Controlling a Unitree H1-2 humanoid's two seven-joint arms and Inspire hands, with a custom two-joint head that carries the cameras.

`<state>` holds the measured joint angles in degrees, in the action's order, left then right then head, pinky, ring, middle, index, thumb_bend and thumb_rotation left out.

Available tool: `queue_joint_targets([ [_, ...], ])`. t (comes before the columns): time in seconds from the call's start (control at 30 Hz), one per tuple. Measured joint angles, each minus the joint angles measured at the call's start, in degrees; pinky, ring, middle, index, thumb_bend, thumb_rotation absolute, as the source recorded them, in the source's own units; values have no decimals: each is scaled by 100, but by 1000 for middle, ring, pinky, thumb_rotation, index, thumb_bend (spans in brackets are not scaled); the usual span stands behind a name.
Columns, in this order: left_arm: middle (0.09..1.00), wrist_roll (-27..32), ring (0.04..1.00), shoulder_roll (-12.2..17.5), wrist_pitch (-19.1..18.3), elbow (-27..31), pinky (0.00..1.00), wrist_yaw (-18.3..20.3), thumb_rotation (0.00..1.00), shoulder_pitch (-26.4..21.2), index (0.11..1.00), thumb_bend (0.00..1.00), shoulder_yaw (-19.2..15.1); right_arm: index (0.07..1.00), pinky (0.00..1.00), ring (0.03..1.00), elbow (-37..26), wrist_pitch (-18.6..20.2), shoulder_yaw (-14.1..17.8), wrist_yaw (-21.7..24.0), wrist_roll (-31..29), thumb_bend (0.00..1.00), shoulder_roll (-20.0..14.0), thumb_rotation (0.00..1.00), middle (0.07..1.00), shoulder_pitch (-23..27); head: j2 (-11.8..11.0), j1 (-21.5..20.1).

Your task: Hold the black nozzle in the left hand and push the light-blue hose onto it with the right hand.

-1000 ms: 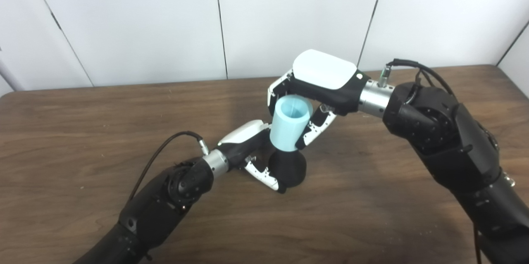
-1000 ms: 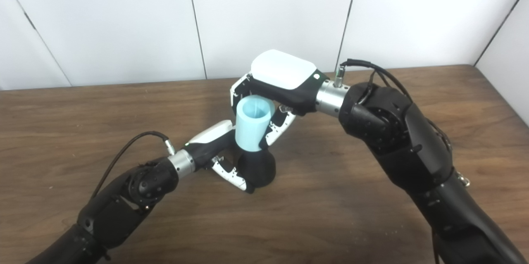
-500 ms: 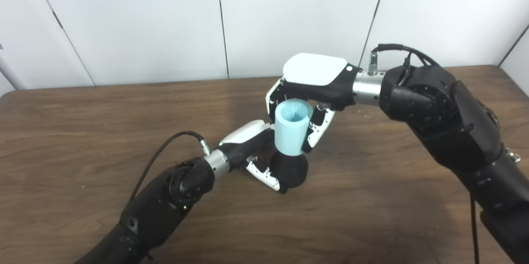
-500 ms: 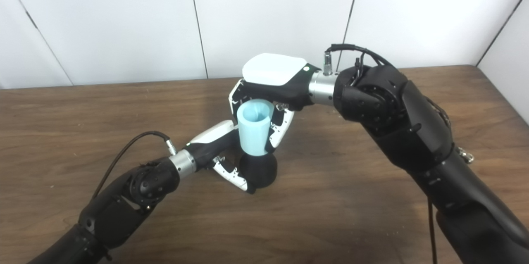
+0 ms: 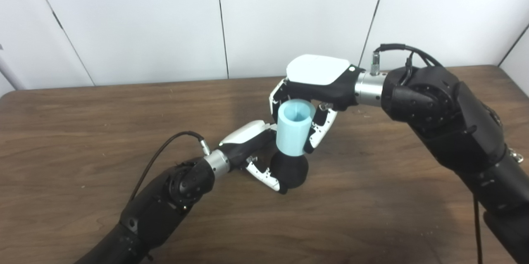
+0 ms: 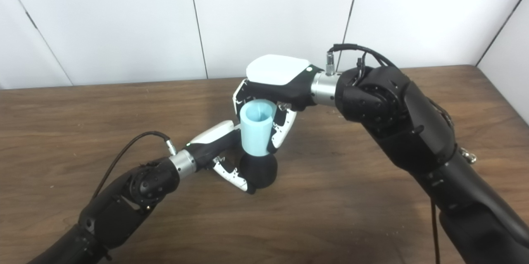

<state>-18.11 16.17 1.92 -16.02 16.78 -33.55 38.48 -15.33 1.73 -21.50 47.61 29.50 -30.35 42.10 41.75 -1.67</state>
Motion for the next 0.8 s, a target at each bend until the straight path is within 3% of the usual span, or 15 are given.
queue_joint_targets([
  [0.33,948,-1,1000,12,-2,2,1000,2,62,1,480,524,-1,488,385,435,6,-491,223,-1043,62,503,38,0,493,-621,17,0],
  [0.8,948,-1,1000,11,-2,7,1000,5,62,5,480,524,-1,489,410,427,119,-740,182,-1147,72,503,35,0,483,-622,35,0],
])
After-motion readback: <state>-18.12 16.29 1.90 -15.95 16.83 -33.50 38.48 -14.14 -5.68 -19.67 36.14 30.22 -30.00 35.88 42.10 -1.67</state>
